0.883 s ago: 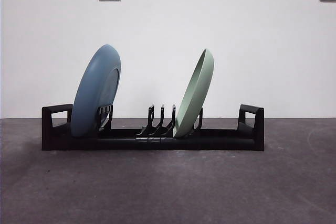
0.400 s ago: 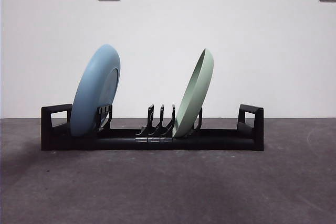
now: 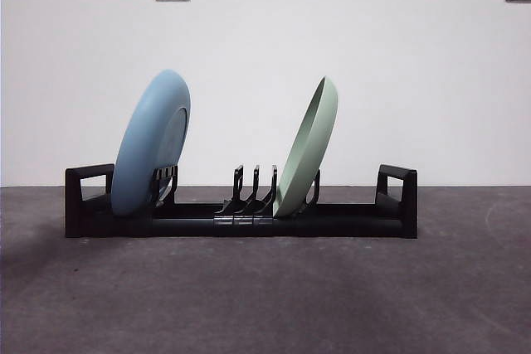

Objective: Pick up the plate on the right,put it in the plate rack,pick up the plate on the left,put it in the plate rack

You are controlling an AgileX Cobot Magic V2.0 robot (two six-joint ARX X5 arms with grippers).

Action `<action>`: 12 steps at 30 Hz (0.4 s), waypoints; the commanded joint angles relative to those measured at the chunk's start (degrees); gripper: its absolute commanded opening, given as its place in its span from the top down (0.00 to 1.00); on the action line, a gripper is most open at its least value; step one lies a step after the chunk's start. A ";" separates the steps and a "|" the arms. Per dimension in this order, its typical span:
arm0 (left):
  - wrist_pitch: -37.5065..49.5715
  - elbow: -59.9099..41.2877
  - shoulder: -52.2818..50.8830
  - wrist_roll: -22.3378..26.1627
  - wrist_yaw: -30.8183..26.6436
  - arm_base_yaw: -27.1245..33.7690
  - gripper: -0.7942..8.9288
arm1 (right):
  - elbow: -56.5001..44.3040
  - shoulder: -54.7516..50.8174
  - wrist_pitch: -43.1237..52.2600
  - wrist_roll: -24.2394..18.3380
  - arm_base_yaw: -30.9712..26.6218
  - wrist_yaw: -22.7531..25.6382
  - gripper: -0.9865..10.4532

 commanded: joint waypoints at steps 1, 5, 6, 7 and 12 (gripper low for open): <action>-0.07 -0.13 1.05 -0.42 -0.20 0.17 0.92 | -0.68 0.02 0.26 1.73 0.07 0.15 0.91; -0.09 -0.13 2.82 -0.42 -0.17 0.17 0.92 | -0.68 0.02 0.26 1.73 0.07 0.17 0.91; -0.09 -0.13 3.19 -0.42 -0.17 0.17 0.92 | -0.68 0.02 0.26 1.73 0.07 0.17 0.91; -0.09 -0.13 3.50 -0.42 -0.17 0.17 0.92 | -0.68 0.02 0.26 1.73 0.07 0.17 0.91; -0.83 -0.13 4.94 -0.07 -0.20 0.15 0.92 | -0.68 0.02 0.26 1.73 0.07 0.17 0.91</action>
